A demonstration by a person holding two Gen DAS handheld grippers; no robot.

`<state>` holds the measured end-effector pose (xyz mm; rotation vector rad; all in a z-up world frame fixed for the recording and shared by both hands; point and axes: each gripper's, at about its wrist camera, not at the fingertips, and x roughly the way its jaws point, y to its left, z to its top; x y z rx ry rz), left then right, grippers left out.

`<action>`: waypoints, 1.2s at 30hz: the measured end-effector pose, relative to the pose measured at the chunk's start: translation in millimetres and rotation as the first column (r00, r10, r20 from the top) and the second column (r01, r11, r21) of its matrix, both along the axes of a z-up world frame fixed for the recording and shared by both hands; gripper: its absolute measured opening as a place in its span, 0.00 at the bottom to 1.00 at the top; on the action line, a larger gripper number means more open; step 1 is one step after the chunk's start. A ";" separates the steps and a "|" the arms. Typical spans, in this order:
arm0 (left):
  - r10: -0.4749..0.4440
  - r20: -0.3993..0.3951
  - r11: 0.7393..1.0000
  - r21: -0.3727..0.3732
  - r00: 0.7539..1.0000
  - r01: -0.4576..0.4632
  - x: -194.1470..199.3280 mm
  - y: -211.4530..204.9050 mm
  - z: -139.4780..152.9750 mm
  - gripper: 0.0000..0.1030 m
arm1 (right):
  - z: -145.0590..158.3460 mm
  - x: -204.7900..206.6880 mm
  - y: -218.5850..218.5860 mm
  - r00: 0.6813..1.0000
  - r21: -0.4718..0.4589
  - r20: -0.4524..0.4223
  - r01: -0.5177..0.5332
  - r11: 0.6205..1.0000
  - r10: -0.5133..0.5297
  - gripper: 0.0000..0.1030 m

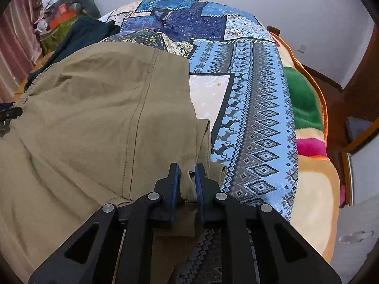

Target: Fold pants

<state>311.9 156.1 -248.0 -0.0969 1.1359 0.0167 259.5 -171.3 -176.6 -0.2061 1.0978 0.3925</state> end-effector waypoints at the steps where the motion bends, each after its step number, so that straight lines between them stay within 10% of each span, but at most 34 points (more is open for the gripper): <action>1: -0.004 -0.001 1.000 -0.005 1.000 0.004 -1.3 -0.3 3.4 0.71 | 3.3 0.1 -0.4 1.000 0.000 -0.002 -0.001 1.000 0.001 0.13; 18: -0.020 0.080 0.999 0.044 0.997 0.016 39.1 21.1 52.6 0.79 | 88.9 35.1 17.3 0.981 0.139 0.192 -0.043 0.989 0.016 0.42; 36: 0.039 -0.046 0.997 -0.071 0.998 -0.042 103.9 43.1 -19.9 0.79 | -22.3 161.1 62.0 0.996 0.137 -0.084 0.038 0.990 -0.026 0.43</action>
